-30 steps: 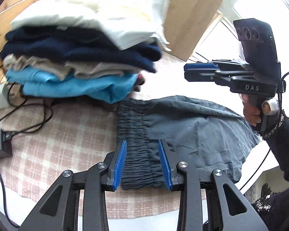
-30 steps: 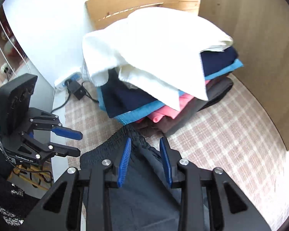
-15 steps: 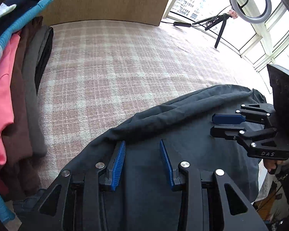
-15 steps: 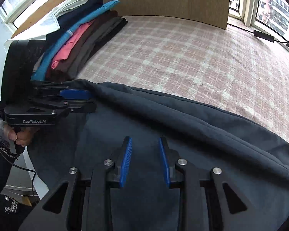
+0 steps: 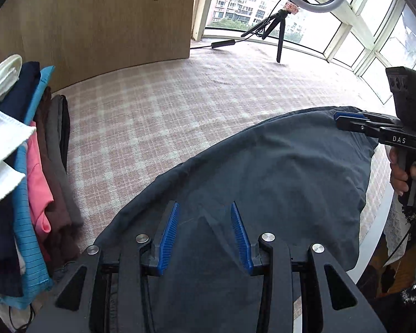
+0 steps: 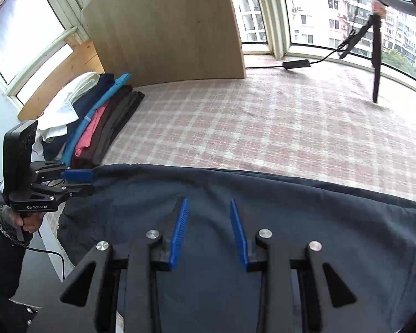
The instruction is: Fold clothes
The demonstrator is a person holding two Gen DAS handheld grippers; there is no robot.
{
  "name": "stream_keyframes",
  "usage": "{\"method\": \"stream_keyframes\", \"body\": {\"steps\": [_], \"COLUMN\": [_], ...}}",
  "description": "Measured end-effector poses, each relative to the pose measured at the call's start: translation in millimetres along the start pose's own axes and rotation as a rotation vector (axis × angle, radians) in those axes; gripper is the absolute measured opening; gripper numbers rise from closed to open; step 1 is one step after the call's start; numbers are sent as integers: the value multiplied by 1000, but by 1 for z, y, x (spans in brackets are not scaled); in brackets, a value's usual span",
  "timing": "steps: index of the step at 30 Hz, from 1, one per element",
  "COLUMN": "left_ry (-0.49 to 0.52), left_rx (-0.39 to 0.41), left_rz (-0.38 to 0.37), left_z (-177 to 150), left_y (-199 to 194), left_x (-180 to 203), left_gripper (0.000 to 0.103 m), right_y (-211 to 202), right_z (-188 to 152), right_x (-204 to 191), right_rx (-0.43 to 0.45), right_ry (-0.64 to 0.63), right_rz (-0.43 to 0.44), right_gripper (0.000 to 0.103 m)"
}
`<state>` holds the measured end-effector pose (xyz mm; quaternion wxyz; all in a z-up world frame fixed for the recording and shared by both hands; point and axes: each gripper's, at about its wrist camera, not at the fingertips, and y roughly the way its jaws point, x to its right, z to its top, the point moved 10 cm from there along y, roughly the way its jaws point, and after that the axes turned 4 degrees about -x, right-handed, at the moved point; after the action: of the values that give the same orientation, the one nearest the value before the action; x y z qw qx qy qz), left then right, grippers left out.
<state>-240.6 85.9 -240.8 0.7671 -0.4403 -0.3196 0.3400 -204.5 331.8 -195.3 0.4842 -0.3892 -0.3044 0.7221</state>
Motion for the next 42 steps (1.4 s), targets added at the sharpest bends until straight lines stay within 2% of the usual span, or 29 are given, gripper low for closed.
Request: {"method": "stream_keyframes", "body": {"steps": [2,4,8,11,13,15,19,22,27,30,31,34,35,37,39,42], "left_ry": [36,78,199,268,314,359,422,483,532,587,602,587,565,540,569,655], "left_rx": [18,26,15,-27,-56,-84,-144,-168,-226,-209,-195,-184,-201,-196,-165,-150], "left_rz": [5,-7,-19,-71,-106,-141,-177,-113,-18,46,78,124,111,43,-21,-134], "left_z": [11,25,59,88,107,126,158,180,207,213,215,225,225,225,220,196], "left_y": [-11,-15,7,50,78,107,170,214,268,283,287,291,290,276,255,233], "left_x": [23,55,139,213,261,310,387,417,429,433,432,429,430,442,465,516], "left_gripper": [42,43,43,43,43,43,43,43,43,43,47,48,44,44,46,46], "right_y": [-51,-100,-175,-207,-210,-204,-184,-172,-162,-158,-157,-156,-156,-161,-169,-175], "right_z": [-14,-38,-118,-172,-196,-215,-229,-223,-211,-205,-202,-193,-191,-194,-200,-212], "right_x": [47,116,258,348,385,412,443,447,450,453,455,462,464,458,453,455], "right_rx": [74,135,201,171,152,140,154,185,169,188,191,182,173,185,205,231], "right_ry": [75,201,498,649,703,747,837,862,818,826,814,773,769,785,812,881], "right_rz": [-68,-168,-277,-365,-361,-318,-233,-137,-134,-95,-104,-166,-178,-113,-54,-26], "right_gripper": [45,45,45,45,45,45,45,45,46,49,49,49,49,49,49,49]}}
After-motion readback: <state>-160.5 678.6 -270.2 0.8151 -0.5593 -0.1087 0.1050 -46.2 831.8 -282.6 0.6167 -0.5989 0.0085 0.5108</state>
